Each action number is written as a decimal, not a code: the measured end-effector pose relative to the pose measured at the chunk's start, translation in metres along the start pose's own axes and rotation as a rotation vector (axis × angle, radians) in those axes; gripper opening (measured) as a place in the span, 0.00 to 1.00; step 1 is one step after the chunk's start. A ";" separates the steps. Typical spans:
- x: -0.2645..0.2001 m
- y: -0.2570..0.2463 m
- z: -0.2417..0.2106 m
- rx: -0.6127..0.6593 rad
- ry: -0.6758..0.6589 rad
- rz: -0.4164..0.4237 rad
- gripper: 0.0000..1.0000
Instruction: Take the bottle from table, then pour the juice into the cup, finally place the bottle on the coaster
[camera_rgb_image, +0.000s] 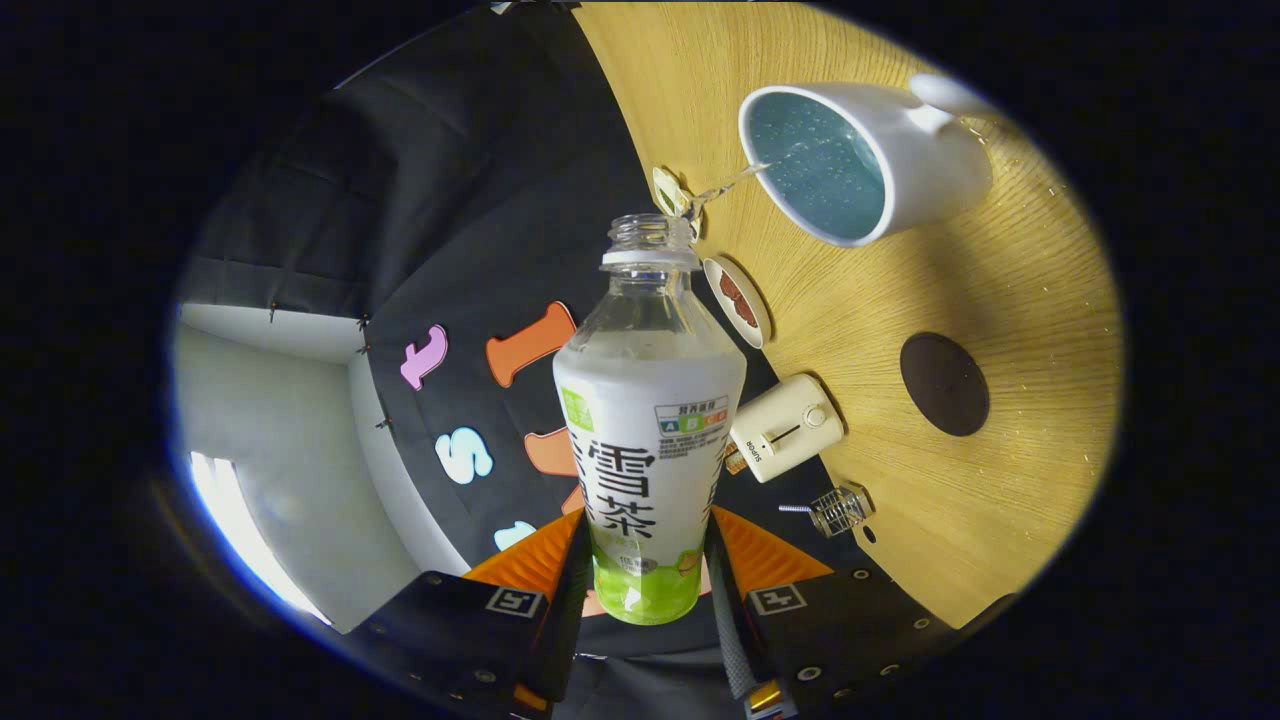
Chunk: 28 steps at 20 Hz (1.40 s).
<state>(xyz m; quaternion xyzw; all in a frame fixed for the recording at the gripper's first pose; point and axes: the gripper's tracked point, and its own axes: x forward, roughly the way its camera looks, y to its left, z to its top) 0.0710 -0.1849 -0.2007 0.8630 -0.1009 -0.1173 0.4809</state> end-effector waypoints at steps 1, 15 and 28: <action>0.001 0.001 0.002 0.007 -0.002 0.002 0.60; 0.001 -0.001 0.005 0.019 0.004 -0.003 0.60; 0.001 -0.047 0.005 -0.534 0.040 -0.171 0.60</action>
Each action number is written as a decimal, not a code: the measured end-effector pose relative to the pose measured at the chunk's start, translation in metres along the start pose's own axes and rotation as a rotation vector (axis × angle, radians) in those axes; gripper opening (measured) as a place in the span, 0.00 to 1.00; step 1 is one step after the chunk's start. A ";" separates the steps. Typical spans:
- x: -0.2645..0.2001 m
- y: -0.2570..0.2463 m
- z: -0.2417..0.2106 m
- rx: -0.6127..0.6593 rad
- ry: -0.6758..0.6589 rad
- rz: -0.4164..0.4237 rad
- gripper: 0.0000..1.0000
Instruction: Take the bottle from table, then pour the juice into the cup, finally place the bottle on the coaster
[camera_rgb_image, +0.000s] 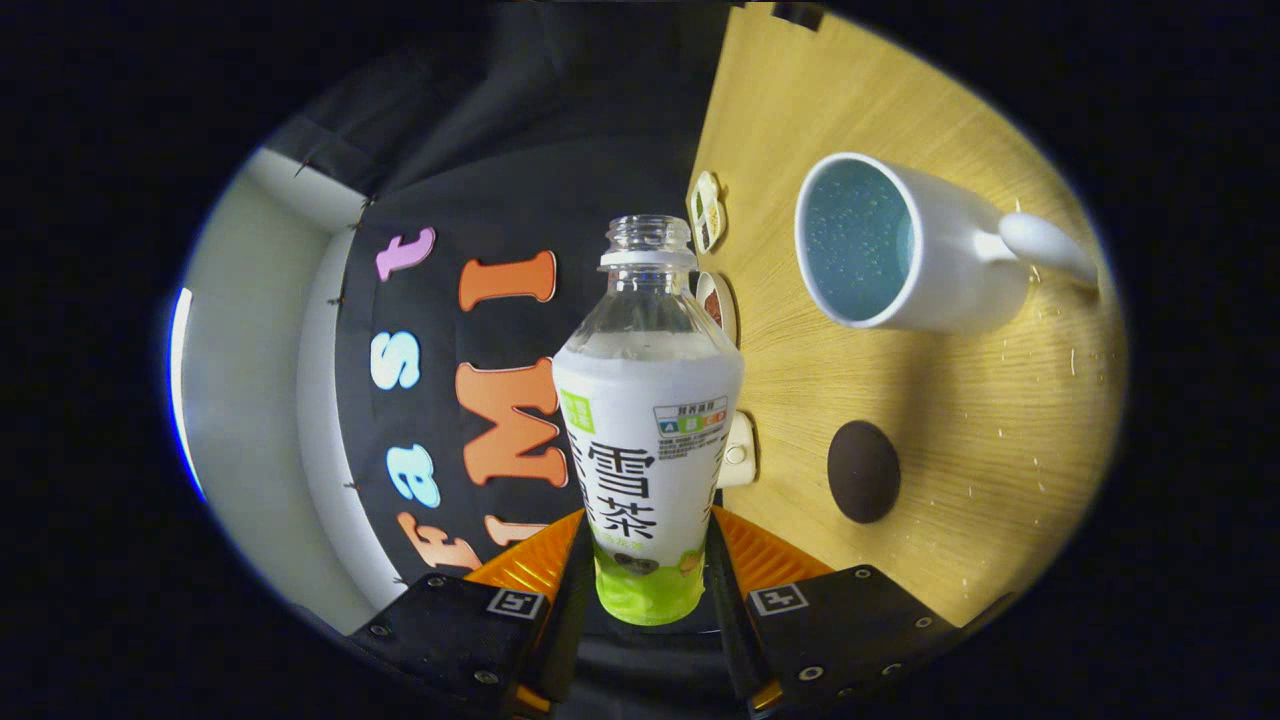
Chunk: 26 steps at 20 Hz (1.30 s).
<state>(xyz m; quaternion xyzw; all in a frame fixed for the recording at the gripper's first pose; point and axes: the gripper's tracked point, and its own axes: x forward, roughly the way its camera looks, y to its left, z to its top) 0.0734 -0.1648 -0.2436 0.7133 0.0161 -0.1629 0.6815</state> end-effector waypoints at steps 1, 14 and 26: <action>-0.001 -0.002 -0.002 -0.056 0.006 -0.006 0.60; 0.013 -0.001 -0.015 -0.871 0.040 -0.066 0.60; 0.032 0.007 -0.021 -1.384 -0.030 -0.041 0.60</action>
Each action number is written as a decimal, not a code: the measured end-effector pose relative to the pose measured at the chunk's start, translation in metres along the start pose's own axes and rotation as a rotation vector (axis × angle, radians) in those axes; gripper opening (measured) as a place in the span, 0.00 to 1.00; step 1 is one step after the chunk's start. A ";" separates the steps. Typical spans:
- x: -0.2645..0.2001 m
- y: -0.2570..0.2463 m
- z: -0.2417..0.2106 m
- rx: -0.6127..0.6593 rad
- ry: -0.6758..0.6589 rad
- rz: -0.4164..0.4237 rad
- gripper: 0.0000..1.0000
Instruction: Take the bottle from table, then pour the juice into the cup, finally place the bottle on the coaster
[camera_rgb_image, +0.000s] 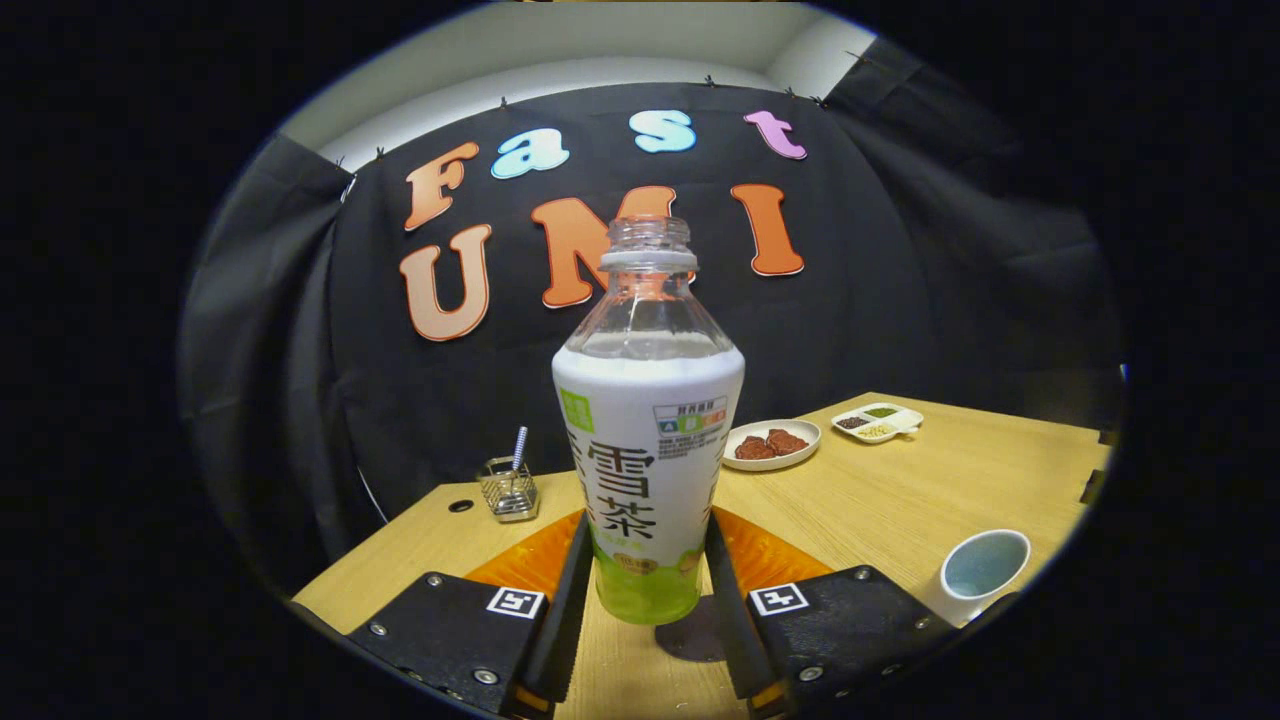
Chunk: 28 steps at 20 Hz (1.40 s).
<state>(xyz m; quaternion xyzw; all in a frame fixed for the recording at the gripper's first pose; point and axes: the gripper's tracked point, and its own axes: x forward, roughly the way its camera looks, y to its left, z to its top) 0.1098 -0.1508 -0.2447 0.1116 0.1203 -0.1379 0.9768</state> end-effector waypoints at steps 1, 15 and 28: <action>0.003 0.002 -0.001 -0.032 -0.002 -0.005 0.60; 0.026 -0.032 -0.068 -0.247 0.151 -0.120 0.61; 0.012 -0.029 -0.073 -0.131 0.135 -0.086 0.77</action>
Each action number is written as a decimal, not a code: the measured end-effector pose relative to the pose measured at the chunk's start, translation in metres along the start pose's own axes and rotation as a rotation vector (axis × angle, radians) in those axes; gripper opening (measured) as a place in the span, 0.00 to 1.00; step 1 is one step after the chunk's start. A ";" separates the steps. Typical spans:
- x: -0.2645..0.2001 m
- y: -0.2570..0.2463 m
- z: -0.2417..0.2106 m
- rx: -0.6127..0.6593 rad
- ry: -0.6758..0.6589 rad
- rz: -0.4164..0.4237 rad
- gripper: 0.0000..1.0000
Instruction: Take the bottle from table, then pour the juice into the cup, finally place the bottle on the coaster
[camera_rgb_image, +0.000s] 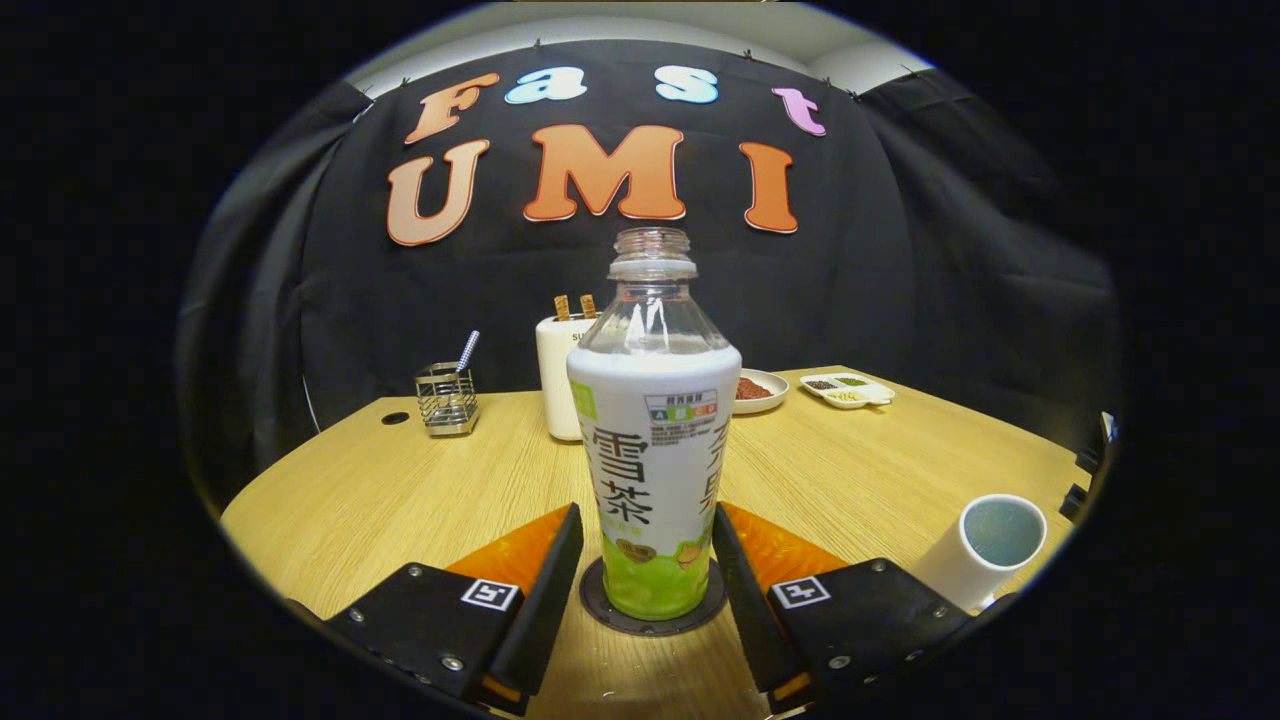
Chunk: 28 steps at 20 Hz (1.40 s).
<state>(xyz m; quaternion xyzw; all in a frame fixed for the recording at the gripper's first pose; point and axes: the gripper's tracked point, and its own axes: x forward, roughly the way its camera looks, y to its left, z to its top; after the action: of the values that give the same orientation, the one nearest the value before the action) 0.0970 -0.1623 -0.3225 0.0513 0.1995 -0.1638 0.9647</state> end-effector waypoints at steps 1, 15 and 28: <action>-0.004 0.000 0.003 0.009 -0.010 0.002 0.79; -0.093 0.033 0.089 -0.122 -0.149 -0.020 0.93; -0.201 0.073 0.179 -0.040 -0.295 0.095 0.94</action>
<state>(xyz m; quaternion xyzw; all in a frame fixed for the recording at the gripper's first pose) 0.0137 -0.0637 -0.0754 0.0166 0.0560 -0.1196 0.9911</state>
